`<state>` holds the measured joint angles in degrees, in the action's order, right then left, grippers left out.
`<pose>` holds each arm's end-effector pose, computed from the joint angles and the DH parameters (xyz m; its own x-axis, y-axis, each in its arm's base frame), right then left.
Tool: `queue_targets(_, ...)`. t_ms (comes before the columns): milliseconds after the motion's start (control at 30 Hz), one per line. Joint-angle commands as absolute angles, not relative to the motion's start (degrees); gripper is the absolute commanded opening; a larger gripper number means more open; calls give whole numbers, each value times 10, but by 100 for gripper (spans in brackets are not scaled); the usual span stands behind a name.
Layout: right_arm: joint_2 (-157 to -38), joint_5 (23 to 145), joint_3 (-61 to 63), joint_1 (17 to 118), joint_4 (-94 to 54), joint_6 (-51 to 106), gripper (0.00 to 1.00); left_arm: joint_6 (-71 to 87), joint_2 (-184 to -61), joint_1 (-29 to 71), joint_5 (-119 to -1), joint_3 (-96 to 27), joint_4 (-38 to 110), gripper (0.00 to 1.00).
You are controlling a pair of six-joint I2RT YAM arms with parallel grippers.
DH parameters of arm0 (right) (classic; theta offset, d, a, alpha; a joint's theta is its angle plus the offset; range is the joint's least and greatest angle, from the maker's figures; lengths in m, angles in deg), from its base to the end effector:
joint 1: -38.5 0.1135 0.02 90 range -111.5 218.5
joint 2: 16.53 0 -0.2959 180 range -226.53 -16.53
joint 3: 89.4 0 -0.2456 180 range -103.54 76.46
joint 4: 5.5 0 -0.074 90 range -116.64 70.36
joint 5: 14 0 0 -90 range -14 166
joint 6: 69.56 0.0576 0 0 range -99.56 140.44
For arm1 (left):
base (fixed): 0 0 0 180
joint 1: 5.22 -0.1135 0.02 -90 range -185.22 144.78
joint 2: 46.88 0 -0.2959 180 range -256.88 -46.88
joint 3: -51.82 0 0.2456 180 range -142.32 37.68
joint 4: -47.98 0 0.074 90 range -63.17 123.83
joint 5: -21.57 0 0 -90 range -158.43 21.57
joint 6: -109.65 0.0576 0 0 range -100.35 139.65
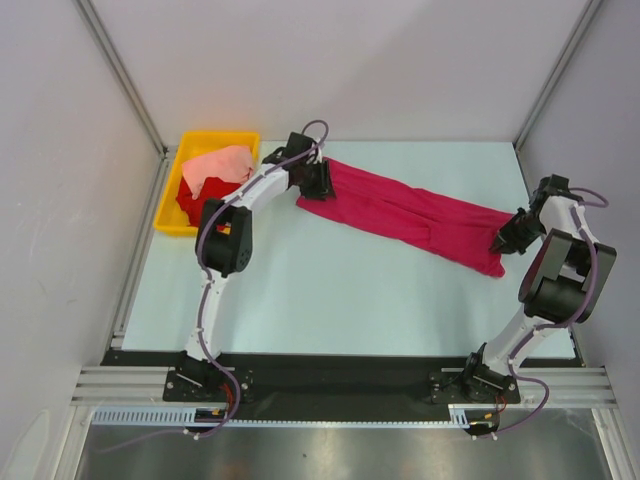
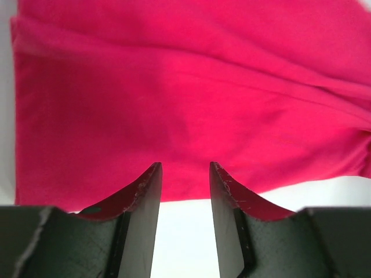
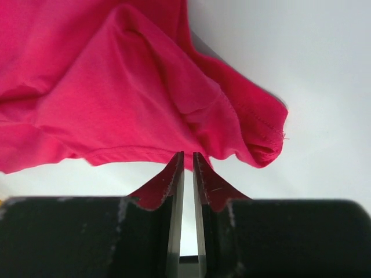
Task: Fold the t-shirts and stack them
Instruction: Fold the tshirt
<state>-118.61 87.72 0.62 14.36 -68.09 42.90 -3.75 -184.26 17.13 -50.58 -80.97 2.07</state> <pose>0.3301 -0.1351 0.2256 -0.6791 0.7143 -0.1692 0.6611 0.6953 0.2819 0.5154 -0.2310 0.1948 -0.8703 -0.0509 -0.4898 0.2143 0.8564 -0.4697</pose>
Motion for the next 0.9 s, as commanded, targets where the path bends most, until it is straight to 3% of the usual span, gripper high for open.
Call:
queue_targets(0, -1201, 840, 29, 148, -668, 442, 17, -28, -1857, 159, -498, -835, -2, 43)
queue_targets(267, -1228, 802, 86, 105, -635, 440, 18, -6, -1888, 152, -512, -839, -15, 43)
queue_targets(367, -1227, 800, 76, 101, -646, 440, 19, 8, -1893, 146, -527, -857, -34, 36)
queue_targets(500, -1204, 798, 49, 102, -675, 438, 22, 13, -1876, 138, -538, -870, -51, 42)
queue_targets(733, -1138, 839, 38, 113, -701, 439, 50, -12, -1751, 132, -567, -748, -18, 56)
queue_targets(867, -1131, 871, 39, 151, -689, 444, 54, -16, -1748, 122, -533, -726, 10, 55)
